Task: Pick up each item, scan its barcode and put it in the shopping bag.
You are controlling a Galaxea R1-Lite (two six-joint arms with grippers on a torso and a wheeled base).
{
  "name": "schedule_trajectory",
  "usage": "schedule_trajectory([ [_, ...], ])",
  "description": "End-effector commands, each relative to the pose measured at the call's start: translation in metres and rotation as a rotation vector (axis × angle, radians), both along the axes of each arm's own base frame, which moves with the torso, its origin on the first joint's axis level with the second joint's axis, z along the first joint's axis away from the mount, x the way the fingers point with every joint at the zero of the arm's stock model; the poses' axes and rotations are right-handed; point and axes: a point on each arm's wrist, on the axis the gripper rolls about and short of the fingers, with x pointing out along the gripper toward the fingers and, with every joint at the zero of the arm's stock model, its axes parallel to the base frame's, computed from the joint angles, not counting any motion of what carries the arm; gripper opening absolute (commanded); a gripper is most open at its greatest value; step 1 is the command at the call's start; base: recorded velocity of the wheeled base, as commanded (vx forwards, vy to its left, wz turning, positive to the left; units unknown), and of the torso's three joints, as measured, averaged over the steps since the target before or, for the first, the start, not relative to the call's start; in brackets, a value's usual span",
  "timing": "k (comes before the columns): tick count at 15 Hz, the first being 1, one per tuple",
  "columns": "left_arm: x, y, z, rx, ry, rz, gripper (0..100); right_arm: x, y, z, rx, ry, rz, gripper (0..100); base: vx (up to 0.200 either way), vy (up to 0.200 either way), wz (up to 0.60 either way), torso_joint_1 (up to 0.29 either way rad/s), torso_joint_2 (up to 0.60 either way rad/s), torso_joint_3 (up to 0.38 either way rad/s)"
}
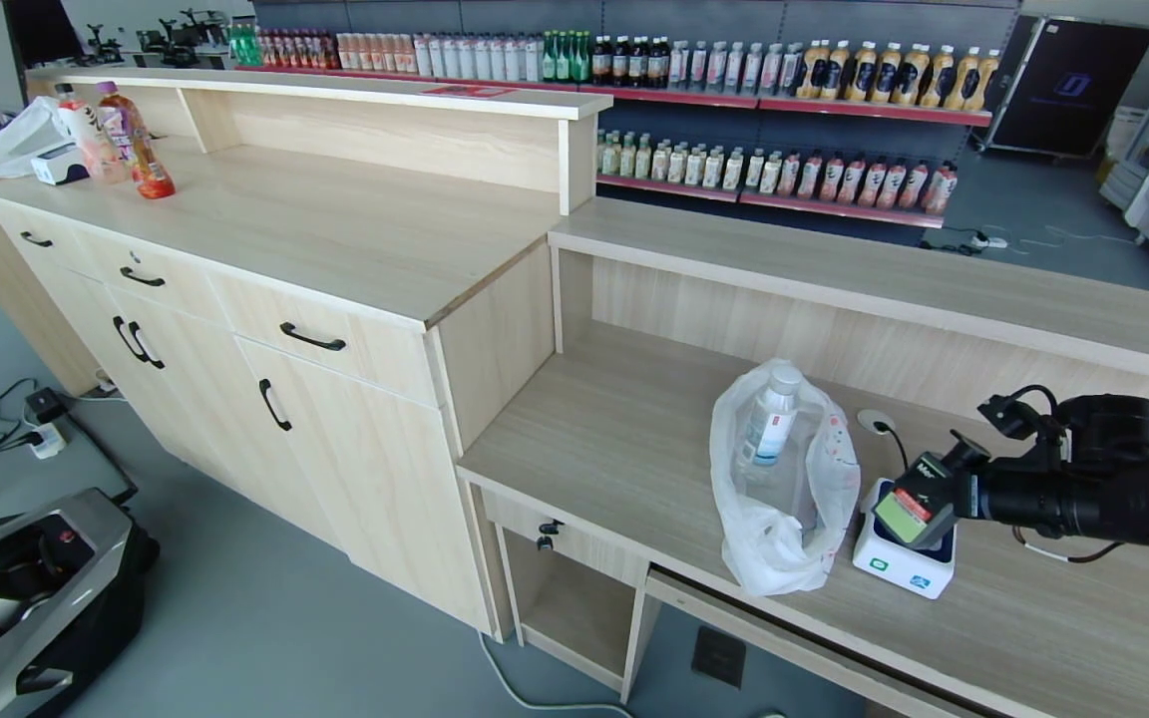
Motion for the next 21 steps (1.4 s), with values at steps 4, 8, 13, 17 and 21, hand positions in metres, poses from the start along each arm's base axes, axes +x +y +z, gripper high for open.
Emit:
schedule_trajectory([
  [4,0.0,0.0,0.0,0.0,0.0,0.0,100,0.005,-0.001,-0.005,0.01,0.0,0.007,0,0.0,0.0,0.0,0.0,0.0,0.0],
  [8,0.0,0.0,0.0,0.0,0.0,-0.001,100,0.008,-0.002,-0.006,0.012,-0.005,0.012,0,0.0,0.0,0.0,0.0,0.0,0.0],
  [13,0.0,0.0,0.0,0.0,0.0,0.0,100,0.005,-0.001,0.005,-0.007,-0.038,0.026,0,0.0,0.0,0.0,0.0,0.0,0.0],
  [17,0.0,0.0,0.0,0.0,0.0,0.0,100,-0.057,-0.009,0.059,-0.428,-0.309,0.159,0,0.0,0.0,0.0,0.0,0.0,0.0],
  [21,0.0,0.0,0.0,0.0,0.0,0.0,100,-0.098,-0.03,0.08,-0.743,-0.418,0.2,0,0.0,0.0,0.0,0.0,0.0,0.0],
])
